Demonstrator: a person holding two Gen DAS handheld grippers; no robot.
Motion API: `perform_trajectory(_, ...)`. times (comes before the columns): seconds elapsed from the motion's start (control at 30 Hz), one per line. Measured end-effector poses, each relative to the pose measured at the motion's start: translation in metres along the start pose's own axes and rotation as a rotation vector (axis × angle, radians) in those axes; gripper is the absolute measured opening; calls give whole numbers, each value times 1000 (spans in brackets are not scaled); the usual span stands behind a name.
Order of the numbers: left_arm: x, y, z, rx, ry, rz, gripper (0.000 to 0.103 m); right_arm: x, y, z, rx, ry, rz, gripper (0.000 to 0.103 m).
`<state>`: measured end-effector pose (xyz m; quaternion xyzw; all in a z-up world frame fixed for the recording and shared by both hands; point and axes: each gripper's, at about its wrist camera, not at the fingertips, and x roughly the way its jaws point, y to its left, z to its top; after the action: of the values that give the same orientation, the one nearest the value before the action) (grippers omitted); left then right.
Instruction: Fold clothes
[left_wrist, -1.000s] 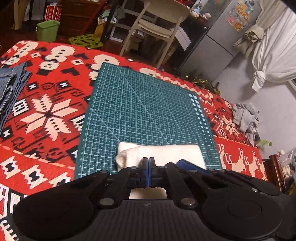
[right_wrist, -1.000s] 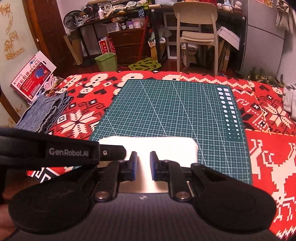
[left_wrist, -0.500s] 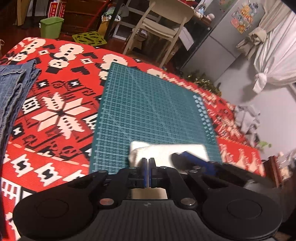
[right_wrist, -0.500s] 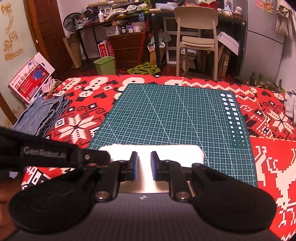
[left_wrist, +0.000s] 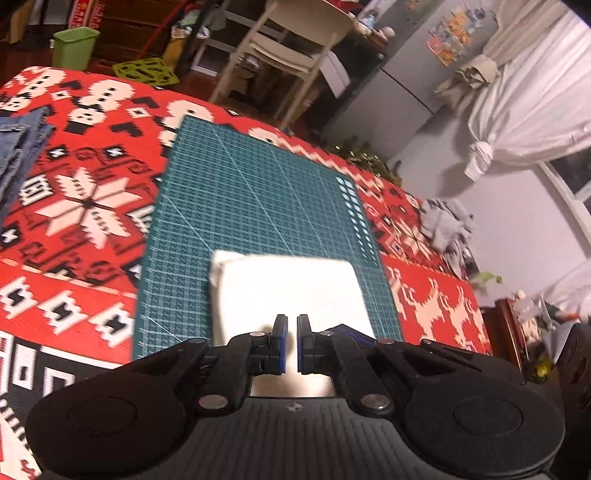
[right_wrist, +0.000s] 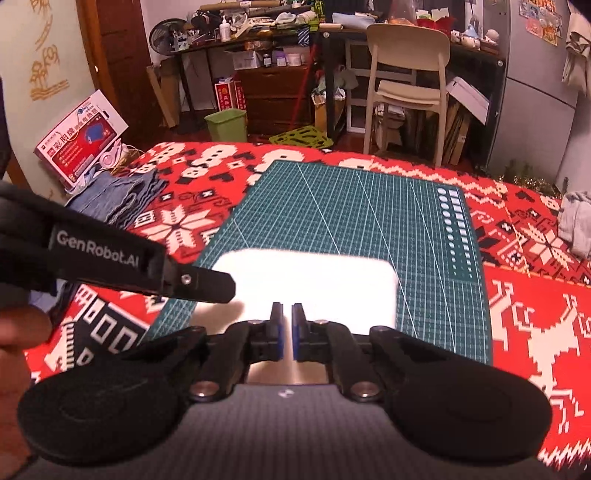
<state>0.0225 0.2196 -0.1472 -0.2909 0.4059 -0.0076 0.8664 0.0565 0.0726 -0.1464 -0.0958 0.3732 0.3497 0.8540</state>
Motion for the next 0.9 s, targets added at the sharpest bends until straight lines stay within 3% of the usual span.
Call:
perform_trajectory(0.17, 13, -11, -5, 38, 34, -33, 3, -14, -10, -9, 14, 4, -21, 4)
perform_trajectory(0.27, 26, -19, -11, 93, 57, 44, 3, -12, -16, -13, 30, 23, -23, 5)
perform_trajectory(0.4, 26, -27, -22, 177, 28, 83, 3, -3, -14, -21, 13, 37, -49, 5)
perform_trajectory(0.7, 14, -19, -21, 174, 43, 98, 3, -21, -22, -36, 54, 57, -2, 5)
perform_trajectory(0.77, 9, -18, -23, 164, 44, 97, 2, -25, -18, -39, 40, 60, -8, 5)
perform_trajectory(0.9, 6, -22, -28, 147, 61, 16, 4, -29, -11, -38, 24, 50, -7, 10)
